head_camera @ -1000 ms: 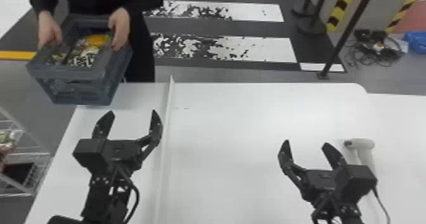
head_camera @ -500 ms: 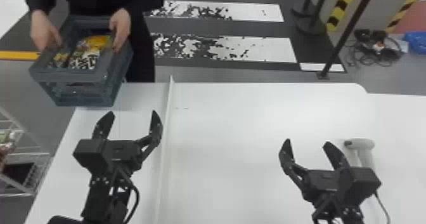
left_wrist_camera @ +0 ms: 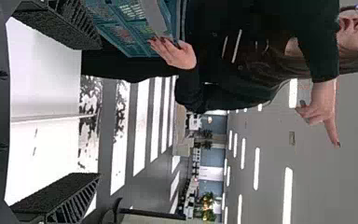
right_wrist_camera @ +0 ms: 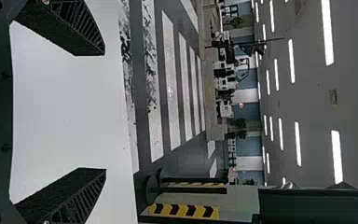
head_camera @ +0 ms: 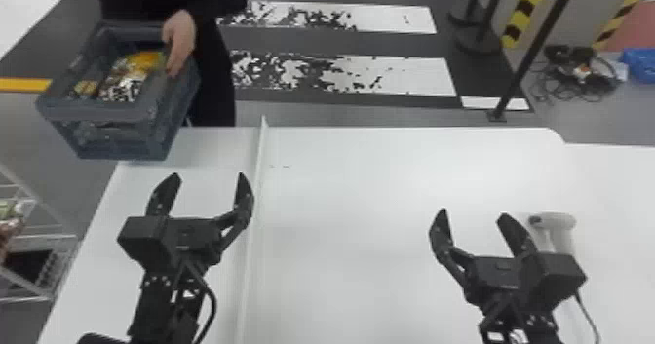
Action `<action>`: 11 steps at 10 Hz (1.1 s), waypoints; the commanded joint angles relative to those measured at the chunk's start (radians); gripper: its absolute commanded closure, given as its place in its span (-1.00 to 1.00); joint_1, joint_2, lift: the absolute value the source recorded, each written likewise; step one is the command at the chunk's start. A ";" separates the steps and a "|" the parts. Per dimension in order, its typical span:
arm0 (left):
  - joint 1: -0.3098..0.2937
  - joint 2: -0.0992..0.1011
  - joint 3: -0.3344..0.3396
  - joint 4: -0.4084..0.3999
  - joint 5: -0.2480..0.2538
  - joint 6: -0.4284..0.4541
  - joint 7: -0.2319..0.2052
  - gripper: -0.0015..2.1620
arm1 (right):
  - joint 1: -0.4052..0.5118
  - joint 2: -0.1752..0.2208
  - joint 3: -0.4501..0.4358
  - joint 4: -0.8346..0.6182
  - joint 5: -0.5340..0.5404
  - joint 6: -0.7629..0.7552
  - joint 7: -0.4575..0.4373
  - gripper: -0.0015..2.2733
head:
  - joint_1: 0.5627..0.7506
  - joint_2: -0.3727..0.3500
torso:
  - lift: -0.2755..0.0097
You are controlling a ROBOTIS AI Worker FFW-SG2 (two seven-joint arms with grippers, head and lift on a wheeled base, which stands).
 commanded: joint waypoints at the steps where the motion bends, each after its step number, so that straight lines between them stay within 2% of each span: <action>1: 0.000 0.002 -0.012 0.008 -0.037 -0.003 0.001 -1.00 | -0.005 0.000 0.000 0.003 0.003 0.002 0.000 -0.97 | 0.41 -0.05 | 0.73; 4: 0.008 0.002 -0.046 0.016 -0.073 -0.015 -0.005 -1.00 | -0.008 0.000 -0.020 0.024 -0.009 -0.093 0.063 -0.95 | 0.41 -0.10 | 0.73; 6: 0.012 0.005 -0.051 0.011 -0.076 -0.027 -0.006 -1.00 | -0.003 0.000 -0.022 0.024 -0.003 -0.109 0.062 -0.95 | 0.41 -0.16 | 0.73; 11: 0.023 0.006 -0.055 0.005 -0.076 -0.033 -0.022 -1.00 | -0.003 0.000 -0.028 0.006 0.003 0.008 0.058 -0.95 | 0.41 -0.20 | 0.73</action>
